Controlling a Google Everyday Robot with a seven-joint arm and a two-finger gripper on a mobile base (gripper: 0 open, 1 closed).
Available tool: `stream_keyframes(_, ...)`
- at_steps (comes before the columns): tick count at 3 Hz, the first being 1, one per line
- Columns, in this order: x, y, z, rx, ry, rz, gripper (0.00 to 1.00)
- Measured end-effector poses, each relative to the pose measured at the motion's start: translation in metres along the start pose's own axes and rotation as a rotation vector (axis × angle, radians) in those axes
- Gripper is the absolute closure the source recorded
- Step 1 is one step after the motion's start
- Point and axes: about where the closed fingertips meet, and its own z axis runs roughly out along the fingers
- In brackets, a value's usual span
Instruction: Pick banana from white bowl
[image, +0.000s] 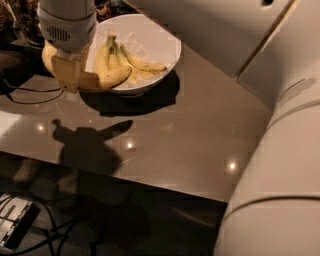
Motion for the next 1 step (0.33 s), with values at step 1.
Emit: stream_keyframes(1, -0.0153, 0.0025, 0.0066, -0.016, -0.002, -0.063, 1.0)
